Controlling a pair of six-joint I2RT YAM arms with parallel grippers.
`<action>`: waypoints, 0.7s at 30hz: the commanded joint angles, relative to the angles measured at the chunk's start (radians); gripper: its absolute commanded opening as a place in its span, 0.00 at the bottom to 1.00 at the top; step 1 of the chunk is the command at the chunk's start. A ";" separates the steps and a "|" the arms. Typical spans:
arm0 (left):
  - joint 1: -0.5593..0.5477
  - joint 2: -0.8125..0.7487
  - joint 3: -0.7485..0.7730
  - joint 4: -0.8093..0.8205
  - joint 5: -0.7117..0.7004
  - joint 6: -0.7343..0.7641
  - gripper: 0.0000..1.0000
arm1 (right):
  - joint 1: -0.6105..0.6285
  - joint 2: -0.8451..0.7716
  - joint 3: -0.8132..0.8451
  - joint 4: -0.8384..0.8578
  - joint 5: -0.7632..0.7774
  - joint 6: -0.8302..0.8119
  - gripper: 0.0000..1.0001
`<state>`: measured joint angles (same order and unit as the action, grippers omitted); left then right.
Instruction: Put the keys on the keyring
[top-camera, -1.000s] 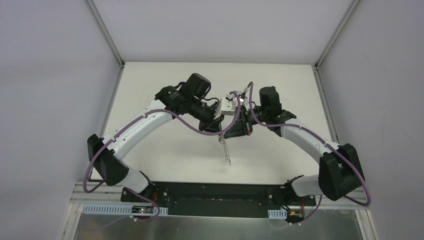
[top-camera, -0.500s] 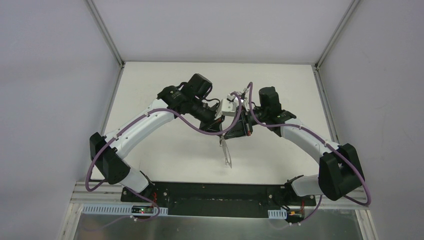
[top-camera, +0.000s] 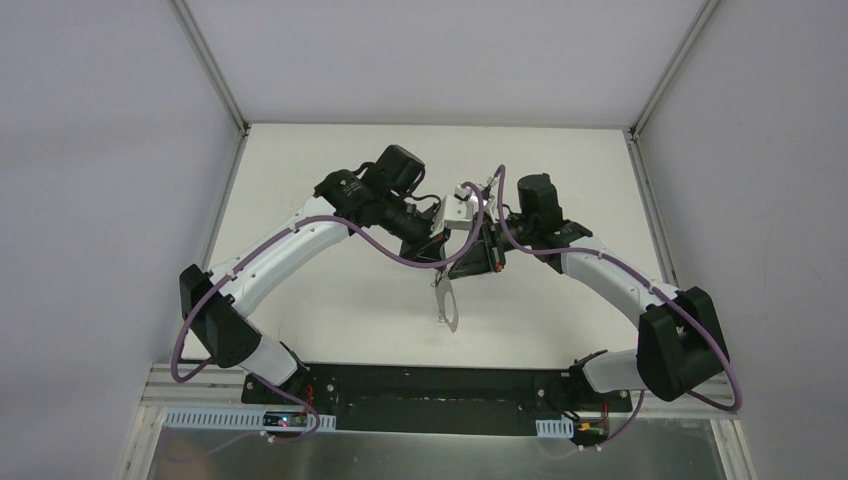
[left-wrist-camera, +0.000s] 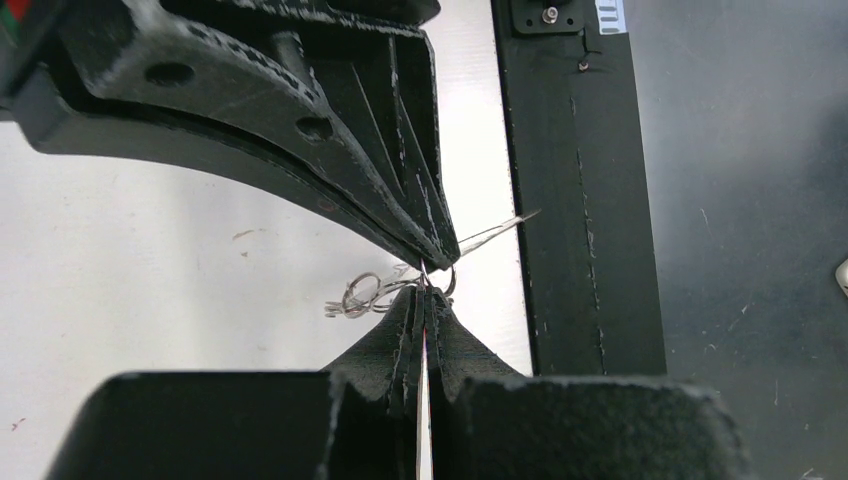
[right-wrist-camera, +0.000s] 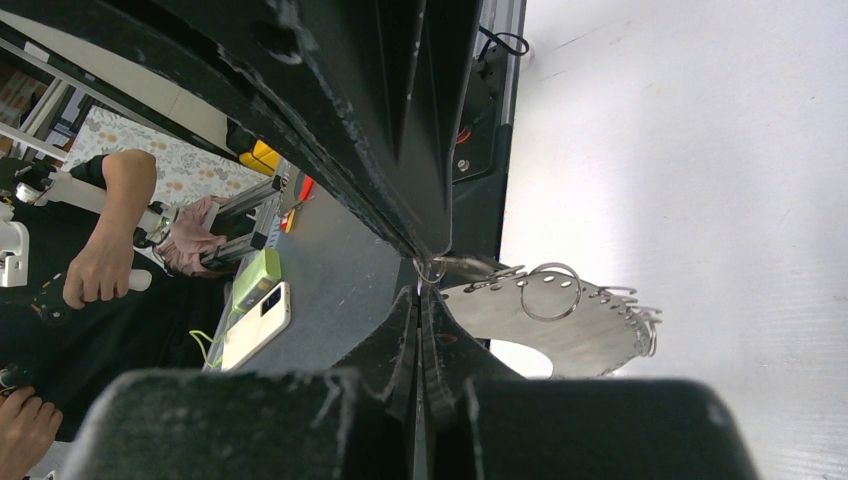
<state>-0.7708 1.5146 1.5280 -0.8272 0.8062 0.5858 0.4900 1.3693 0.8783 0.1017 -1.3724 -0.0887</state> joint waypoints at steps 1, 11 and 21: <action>-0.002 0.009 0.058 0.000 0.040 -0.014 0.00 | 0.002 -0.001 0.038 0.013 -0.015 -0.030 0.00; -0.001 0.003 0.027 -0.037 0.035 0.026 0.00 | 0.000 0.002 0.040 0.012 -0.014 -0.032 0.00; -0.002 0.000 0.016 -0.078 0.030 0.065 0.00 | -0.005 0.001 0.044 0.012 -0.016 -0.028 0.00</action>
<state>-0.7708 1.5230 1.5501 -0.8619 0.8021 0.6155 0.4896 1.3693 0.8783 0.0929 -1.3693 -0.0948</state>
